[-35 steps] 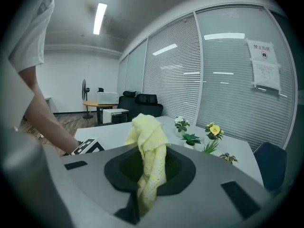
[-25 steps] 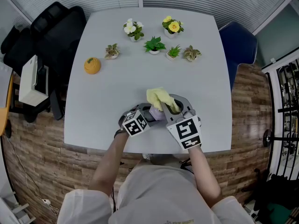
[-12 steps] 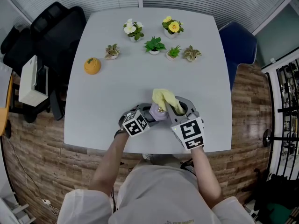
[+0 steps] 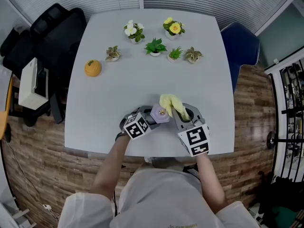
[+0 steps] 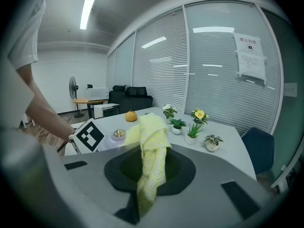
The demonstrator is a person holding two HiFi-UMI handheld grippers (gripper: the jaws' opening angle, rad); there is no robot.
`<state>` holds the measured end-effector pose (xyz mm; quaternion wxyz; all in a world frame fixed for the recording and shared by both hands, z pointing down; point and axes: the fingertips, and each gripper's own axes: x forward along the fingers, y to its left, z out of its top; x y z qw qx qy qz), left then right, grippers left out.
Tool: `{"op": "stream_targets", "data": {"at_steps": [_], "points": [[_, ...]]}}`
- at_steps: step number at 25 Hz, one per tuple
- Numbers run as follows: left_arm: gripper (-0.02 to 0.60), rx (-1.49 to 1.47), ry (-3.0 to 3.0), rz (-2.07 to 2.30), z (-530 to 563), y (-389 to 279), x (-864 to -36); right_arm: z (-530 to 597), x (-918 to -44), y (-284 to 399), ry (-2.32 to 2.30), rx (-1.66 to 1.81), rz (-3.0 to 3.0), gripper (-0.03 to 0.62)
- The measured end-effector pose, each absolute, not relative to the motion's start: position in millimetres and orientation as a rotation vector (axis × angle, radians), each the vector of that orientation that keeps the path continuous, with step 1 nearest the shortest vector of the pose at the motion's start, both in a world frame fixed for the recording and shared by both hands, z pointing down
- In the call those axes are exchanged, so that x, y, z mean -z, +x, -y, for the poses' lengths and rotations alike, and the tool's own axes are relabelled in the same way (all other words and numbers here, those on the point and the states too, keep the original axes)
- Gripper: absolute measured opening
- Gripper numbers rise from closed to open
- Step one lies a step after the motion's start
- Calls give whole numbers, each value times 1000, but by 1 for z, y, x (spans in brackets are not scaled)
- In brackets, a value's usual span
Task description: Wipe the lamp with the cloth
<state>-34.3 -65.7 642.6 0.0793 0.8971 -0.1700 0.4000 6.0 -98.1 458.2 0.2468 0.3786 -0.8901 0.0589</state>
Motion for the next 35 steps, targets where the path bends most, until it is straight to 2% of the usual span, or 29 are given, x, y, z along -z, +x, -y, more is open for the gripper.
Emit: {"op": "stream_targets", "data": {"at_steps": [13,35], "points": [[305,-1197,2681,506,67,-34,-644,62,-463,11,958,-146,2449,40],[305,-1194,2680,502,66,-35,-643,65,-431,-39,843,101,2491,40]]}}
